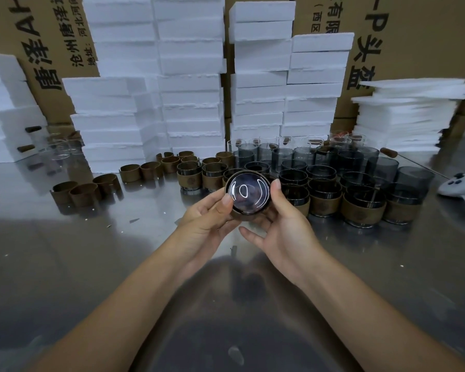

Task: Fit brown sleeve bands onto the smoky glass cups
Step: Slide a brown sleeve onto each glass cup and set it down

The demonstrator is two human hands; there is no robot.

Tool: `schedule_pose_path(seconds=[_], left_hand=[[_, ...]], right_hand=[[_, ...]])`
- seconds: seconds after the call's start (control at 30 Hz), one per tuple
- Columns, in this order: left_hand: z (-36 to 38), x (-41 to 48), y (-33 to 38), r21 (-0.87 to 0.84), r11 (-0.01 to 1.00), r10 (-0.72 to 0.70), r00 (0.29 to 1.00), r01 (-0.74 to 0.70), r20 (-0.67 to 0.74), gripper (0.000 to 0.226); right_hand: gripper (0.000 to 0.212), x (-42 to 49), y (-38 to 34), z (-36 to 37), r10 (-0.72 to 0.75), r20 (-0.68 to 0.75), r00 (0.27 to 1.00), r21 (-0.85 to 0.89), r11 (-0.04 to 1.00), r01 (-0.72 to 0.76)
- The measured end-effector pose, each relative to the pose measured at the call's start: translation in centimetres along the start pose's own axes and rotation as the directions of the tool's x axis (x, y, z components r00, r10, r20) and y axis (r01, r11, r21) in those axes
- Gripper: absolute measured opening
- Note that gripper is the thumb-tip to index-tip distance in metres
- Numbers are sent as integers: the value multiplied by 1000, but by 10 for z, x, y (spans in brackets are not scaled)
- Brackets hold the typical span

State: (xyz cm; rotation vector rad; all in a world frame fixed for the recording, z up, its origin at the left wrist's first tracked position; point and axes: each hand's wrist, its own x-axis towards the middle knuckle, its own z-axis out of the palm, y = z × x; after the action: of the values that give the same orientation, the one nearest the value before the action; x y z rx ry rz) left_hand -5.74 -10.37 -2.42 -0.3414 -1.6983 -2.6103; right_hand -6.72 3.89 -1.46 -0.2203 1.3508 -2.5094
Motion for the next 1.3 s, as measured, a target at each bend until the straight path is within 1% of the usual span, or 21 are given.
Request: schedule_pose_path(seconds=[0.03,0.17,0.27,0.43,0.5,0.53,0.63,0.7,0.73,0.8,0.83,0.9,0.97,1.03,1.1,1.17,1.23,1.3], left_hand=[[0,0,0,-13,1000,-2,1000,2,-1,98],[0,0,0,-51,999,-4,1000,4,4,105],[-1,0,1,-71,997,-9,1000,9,7,110],[-1,0,2,-71,997,-6,1000,7,15,111],[0,-1,3,-72,997,1,1000,-1,8,111],[0,-1,4,-75,997,4,1000,-4,-3,110],[-1,0,9,-75,997,20,999,-23,-36,109],[-2,0,11,-38,998,46,997,-48,-55,106],[-3,0,12,-2,998,62,996,-62,-62,102],[-5,0,12,107,991,89,994,-82,-69,87],[-5,0,12,167,982,100,993,-89,-61,77],[-4,0,11,266,958,121,992,-105,-43,60],[-5,0,9,299,948,122,992,-106,-36,57],[-5,0,8,302,951,97,993,-71,-73,58],[-6,0,8,302,953,50,993,-14,-109,53],[-6,1,9,295,955,11,996,15,-87,47],[-5,2,7,297,955,11,997,12,-73,45],[-6,2,4,308,951,41,995,-11,-90,42]], right_hand=[[43,-1,-1,1,14,1,1000,36,999,-15],[32,-3,-3,4,69,-6,998,135,989,-67],[29,-3,-3,4,77,-28,997,154,985,-72],[26,-2,-3,3,81,-44,996,151,986,-74],[27,-2,-3,2,73,-31,997,123,990,-69],[29,-1,-2,1,69,-32,997,78,995,-66],[36,0,-1,1,113,-66,991,-118,986,-120],[47,-1,-1,3,201,-70,977,-189,959,-211],[53,-1,-1,3,246,-52,968,-189,949,-252],[59,-2,-3,4,297,-12,955,-148,944,-295],[58,-2,-4,4,299,-2,954,-127,946,-297],[50,-2,-6,5,264,-7,965,-94,960,-263],[44,-2,-8,3,179,-21,984,-56,982,-180],[45,-1,-10,1,60,-13,998,-53,997,-61],[47,-2,-11,0,-72,5,997,-111,991,72],[51,-3,-10,0,-174,-9,985,-163,972,170],[56,-3,-7,-1,-227,-21,974,-239,947,216],[53,-3,-5,-2,-240,4,971,-298,926,230]])
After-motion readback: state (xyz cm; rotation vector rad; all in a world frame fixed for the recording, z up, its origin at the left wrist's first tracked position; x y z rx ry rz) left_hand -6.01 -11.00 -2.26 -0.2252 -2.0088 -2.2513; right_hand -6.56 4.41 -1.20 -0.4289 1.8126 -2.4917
